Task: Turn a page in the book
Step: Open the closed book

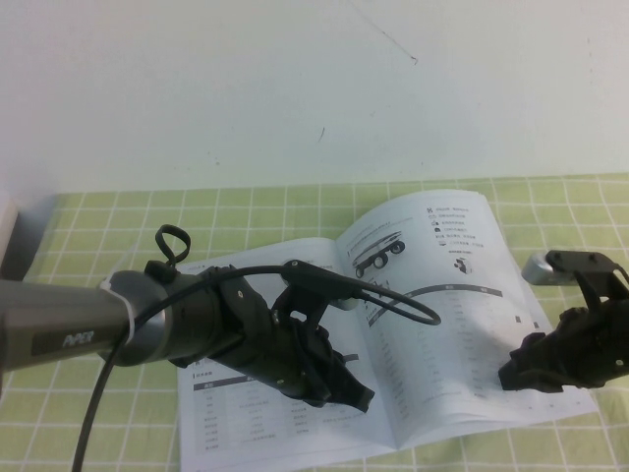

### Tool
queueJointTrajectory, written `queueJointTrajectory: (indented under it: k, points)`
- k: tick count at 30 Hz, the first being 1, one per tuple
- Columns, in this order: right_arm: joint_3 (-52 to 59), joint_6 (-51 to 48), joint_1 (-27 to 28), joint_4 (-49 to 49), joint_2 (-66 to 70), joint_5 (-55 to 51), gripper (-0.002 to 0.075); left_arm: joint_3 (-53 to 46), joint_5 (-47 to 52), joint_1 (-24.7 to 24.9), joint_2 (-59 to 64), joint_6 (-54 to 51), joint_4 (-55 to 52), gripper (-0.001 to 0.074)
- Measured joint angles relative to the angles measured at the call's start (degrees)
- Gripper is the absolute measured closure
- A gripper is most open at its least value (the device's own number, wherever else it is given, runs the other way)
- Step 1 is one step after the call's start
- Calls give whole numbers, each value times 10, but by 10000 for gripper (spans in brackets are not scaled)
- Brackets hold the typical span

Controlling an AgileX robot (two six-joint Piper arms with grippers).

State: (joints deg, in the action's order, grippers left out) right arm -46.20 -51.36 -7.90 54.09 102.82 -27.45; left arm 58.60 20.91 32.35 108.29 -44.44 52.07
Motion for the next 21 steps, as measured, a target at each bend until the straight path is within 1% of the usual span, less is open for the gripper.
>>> queueJointTrajectory:
  k: [8, 15, 18, 21]
  points:
    - [0, -94, -1, 101, 3, -10, 424, 0, 0, 0, 0, 0, 0, 739]
    - [0, -127, -1, 117, 6, -11, 434, 0, 0, 0, 0, 0, 0, 739]
    - [0, -140, -1, 117, 3, -8, 473, 0, 1, 0, 0, 0, 0, 739]
    - [1, -159, -2, 106, -21, 6, 552, 0, 1, 0, 0, 0, 0, 739]
